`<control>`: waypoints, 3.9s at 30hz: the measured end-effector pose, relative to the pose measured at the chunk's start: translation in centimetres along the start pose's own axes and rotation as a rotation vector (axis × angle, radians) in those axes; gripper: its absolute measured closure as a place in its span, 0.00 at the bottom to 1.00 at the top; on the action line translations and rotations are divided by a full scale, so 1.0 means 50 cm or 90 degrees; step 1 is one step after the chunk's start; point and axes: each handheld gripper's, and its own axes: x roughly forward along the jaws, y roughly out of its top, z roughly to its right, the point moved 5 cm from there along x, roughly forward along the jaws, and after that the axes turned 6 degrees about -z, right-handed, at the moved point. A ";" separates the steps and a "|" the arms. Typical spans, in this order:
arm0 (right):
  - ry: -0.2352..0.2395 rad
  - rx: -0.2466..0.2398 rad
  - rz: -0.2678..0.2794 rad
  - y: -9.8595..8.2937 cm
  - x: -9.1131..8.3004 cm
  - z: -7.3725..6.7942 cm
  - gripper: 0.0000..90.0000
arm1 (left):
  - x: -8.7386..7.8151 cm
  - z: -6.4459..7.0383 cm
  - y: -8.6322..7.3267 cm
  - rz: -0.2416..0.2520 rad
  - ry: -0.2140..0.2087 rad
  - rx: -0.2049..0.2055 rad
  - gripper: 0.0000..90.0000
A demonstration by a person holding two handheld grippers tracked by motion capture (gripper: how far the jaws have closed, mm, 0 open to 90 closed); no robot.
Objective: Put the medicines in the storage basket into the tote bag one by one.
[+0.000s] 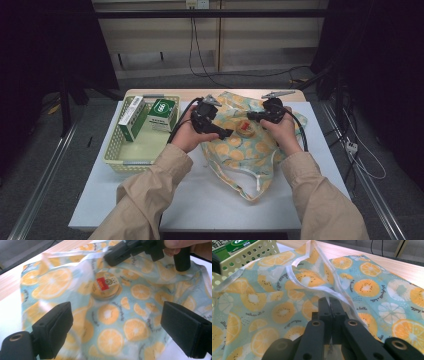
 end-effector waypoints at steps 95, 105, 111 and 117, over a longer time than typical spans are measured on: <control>0.010 0.008 0.003 -0.009 -0.019 0.013 1.00 | -0.049 -0.356 -0.210 -0.090 0.246 -0.224 0.16; 0.004 0.008 0.006 -0.005 -0.021 0.008 1.00 | -0.133 -0.338 -0.203 -0.076 0.226 -0.264 0.17; 0.001 0.007 0.006 -0.004 -0.014 0.004 1.00 | -0.186 -0.304 -0.180 -0.067 0.210 -0.242 0.18; 0.004 0.004 0.005 -0.001 -0.006 -0.004 1.00 | -0.224 -0.279 -0.150 -0.045 0.204 -0.212 0.18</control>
